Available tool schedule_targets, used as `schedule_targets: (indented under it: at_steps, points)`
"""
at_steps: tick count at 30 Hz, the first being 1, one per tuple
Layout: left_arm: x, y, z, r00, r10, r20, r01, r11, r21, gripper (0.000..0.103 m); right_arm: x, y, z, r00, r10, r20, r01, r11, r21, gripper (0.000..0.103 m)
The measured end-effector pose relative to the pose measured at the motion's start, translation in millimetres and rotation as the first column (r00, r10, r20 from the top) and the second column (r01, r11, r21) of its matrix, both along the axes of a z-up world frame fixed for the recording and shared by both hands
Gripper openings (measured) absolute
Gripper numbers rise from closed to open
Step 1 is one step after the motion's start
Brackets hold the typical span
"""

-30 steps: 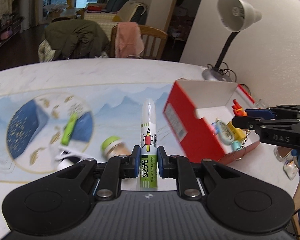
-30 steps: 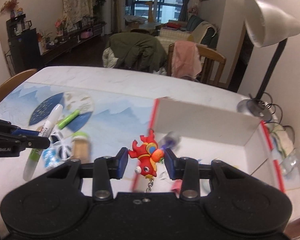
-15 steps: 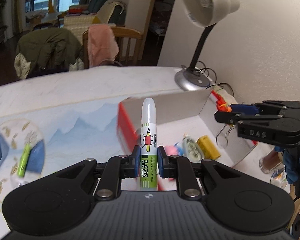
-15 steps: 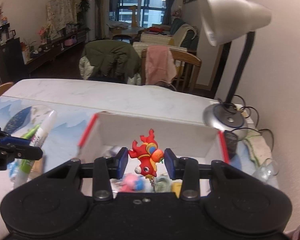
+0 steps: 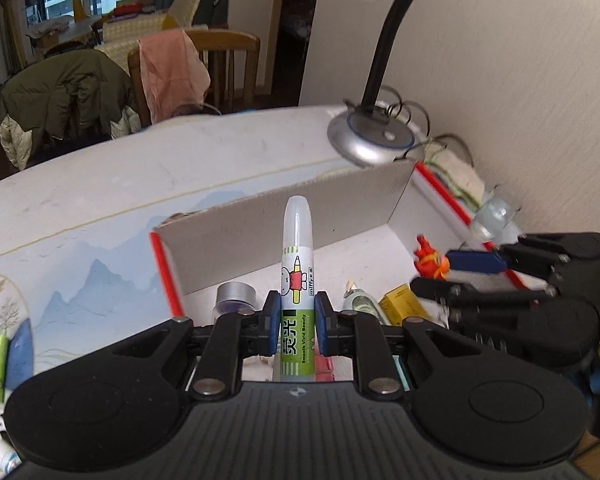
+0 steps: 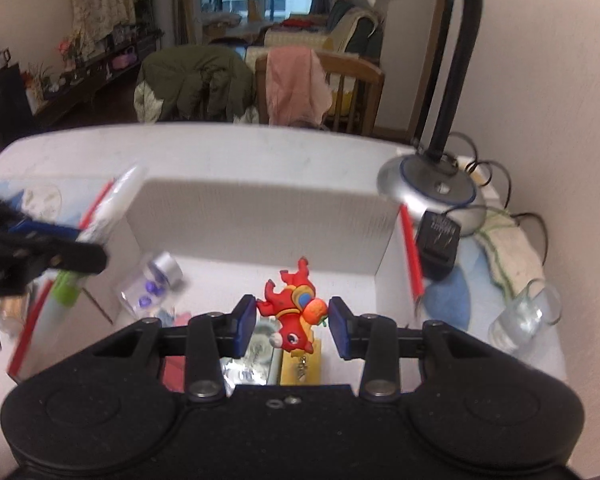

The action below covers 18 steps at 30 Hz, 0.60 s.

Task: Organize rigid objects
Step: 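Carry the glue stick and dragon keychain with both grippers into the red shoebox, then open both grippers to release the glue stick and keychain in the box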

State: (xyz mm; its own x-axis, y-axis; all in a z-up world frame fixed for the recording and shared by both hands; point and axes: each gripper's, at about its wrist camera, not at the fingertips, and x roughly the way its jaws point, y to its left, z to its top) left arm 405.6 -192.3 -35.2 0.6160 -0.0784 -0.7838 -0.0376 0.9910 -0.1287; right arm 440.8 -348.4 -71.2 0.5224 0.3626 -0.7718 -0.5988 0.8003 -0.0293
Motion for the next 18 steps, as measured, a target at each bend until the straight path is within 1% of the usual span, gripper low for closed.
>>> schedule_targets:
  at_steps: [5,12,14,18]
  points:
    - [28,-8,-21,0.999,-0.015,-0.042,0.017,0.999,0.047,0.017,1,7,-19,0.998,0.038,-0.041,-0.04,0.998,-0.038,0.038]
    - [59,-13,-50,0.99,-0.042,-0.133,0.054,0.995,0.09,0.017,0,21,-35,0.993,0.089,-0.073,-0.095,0.992,-0.081,0.038]
    - [64,-13,-58,0.985,-0.056,-0.164,0.071,0.994,0.086,0.017,-1,24,-39,0.992,0.094,-0.08,-0.102,0.989,-0.106,0.038]
    - [71,-13,-70,0.974,-0.08,-0.212,0.096,0.993,0.065,0.017,0,27,-46,0.989,0.103,-0.105,-0.116,0.986,-0.121,0.038]
